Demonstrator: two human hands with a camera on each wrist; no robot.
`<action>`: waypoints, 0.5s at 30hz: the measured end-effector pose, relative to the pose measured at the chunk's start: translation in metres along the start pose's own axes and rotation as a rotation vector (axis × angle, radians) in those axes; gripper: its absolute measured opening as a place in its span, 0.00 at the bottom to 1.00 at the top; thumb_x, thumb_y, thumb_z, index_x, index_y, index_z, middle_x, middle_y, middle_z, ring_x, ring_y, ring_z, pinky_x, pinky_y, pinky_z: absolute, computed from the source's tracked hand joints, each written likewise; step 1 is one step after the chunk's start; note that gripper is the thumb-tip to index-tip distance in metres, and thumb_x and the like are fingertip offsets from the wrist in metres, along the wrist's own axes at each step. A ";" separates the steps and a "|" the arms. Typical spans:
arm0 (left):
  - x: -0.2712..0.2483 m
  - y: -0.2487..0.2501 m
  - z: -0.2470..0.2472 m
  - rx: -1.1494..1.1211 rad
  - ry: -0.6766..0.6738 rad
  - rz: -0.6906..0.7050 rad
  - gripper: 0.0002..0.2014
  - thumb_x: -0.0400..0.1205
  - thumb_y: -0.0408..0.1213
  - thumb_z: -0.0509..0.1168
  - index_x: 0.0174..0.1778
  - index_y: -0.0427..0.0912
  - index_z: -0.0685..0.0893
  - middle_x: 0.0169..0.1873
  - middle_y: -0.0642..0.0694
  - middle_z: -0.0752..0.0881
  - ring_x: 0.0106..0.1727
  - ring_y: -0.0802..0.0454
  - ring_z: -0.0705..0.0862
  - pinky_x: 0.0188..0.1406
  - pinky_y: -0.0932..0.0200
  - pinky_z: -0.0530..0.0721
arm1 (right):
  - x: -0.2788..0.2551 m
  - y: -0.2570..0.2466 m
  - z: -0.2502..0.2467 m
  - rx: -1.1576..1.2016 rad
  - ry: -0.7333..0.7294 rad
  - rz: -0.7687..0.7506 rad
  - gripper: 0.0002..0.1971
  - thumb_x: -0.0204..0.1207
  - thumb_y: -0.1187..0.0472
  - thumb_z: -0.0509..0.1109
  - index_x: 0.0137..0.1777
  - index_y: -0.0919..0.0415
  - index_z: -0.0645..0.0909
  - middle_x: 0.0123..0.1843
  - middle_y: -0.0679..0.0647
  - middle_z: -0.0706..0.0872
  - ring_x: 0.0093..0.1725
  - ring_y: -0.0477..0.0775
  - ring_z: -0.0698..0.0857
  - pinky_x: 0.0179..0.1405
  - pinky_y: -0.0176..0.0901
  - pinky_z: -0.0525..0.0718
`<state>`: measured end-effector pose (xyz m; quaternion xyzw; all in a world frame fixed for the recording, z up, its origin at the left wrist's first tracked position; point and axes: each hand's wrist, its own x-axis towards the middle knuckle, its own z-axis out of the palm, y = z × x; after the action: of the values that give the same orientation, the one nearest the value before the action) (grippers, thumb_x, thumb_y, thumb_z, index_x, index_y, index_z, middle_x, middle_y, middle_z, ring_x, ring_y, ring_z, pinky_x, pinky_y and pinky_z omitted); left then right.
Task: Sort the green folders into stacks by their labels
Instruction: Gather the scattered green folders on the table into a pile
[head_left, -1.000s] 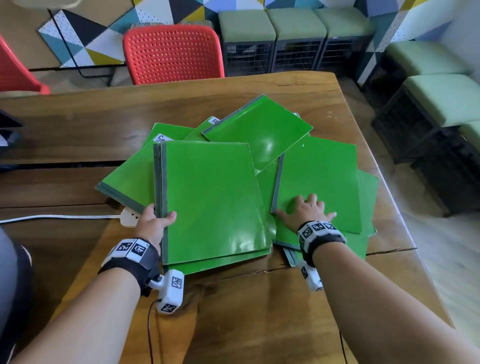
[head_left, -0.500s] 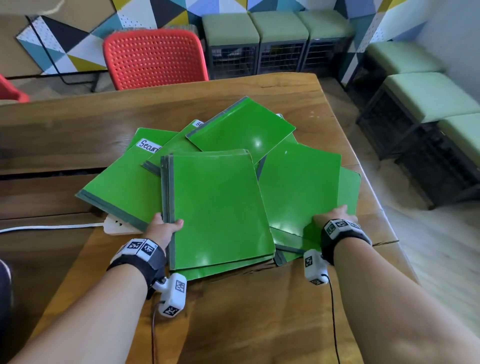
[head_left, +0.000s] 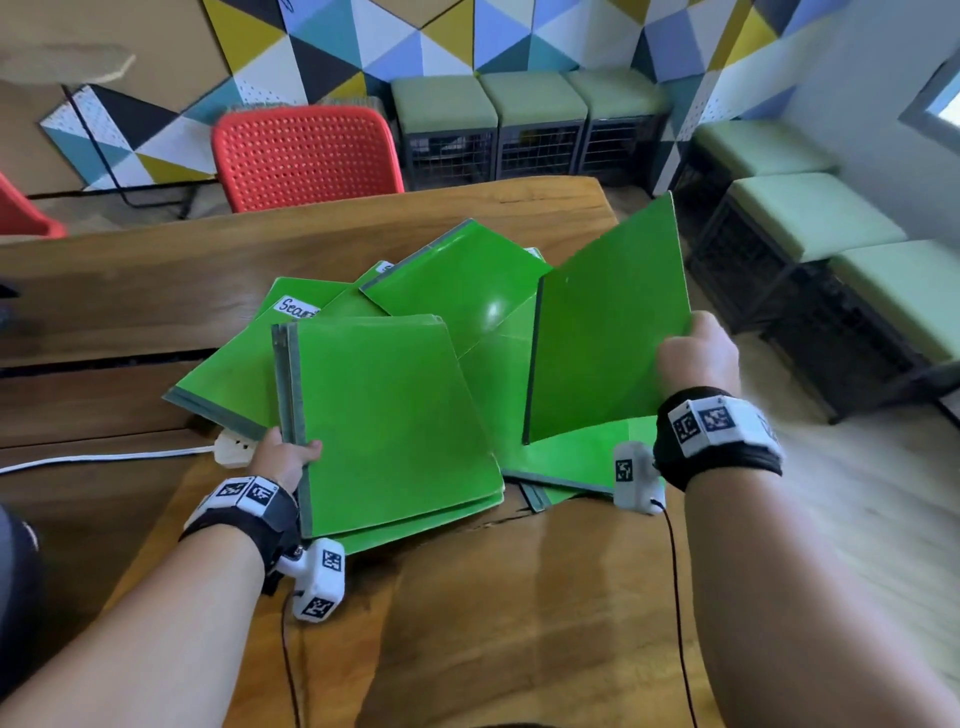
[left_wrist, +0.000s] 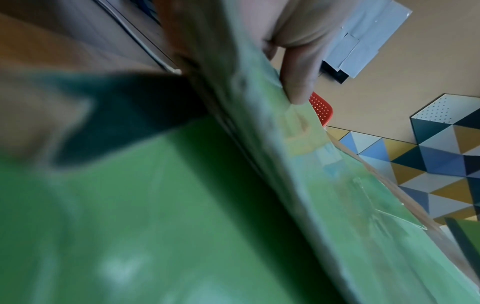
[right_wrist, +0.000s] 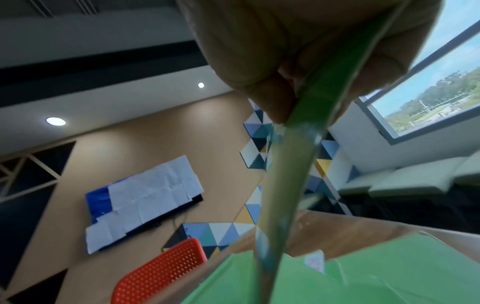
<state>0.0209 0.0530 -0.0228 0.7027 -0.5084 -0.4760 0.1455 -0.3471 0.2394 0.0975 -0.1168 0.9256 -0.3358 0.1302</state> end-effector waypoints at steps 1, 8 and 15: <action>-0.003 -0.001 -0.001 -0.020 0.002 -0.011 0.38 0.82 0.36 0.67 0.83 0.36 0.54 0.82 0.37 0.61 0.80 0.34 0.63 0.78 0.35 0.63 | -0.002 -0.004 -0.003 0.011 -0.001 -0.021 0.30 0.73 0.68 0.54 0.76 0.52 0.69 0.69 0.58 0.80 0.62 0.60 0.81 0.59 0.55 0.82; -0.014 -0.007 0.000 -0.170 -0.041 -0.062 0.40 0.79 0.52 0.67 0.82 0.40 0.59 0.81 0.40 0.65 0.78 0.34 0.67 0.76 0.32 0.64 | -0.040 -0.021 0.062 0.103 -0.284 -0.182 0.25 0.80 0.71 0.60 0.77 0.62 0.71 0.71 0.62 0.80 0.42 0.50 0.83 0.30 0.33 0.77; -0.009 -0.010 0.009 -0.160 0.046 0.004 0.47 0.74 0.47 0.75 0.83 0.39 0.55 0.83 0.39 0.61 0.81 0.36 0.63 0.77 0.35 0.63 | -0.077 0.012 0.164 -0.029 -0.596 -0.148 0.22 0.85 0.63 0.59 0.78 0.58 0.69 0.70 0.61 0.80 0.44 0.49 0.85 0.40 0.40 0.87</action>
<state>0.0193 0.0678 -0.0294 0.6987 -0.4664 -0.4986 0.2138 -0.2244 0.1753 -0.0193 -0.2792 0.8403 -0.2818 0.3695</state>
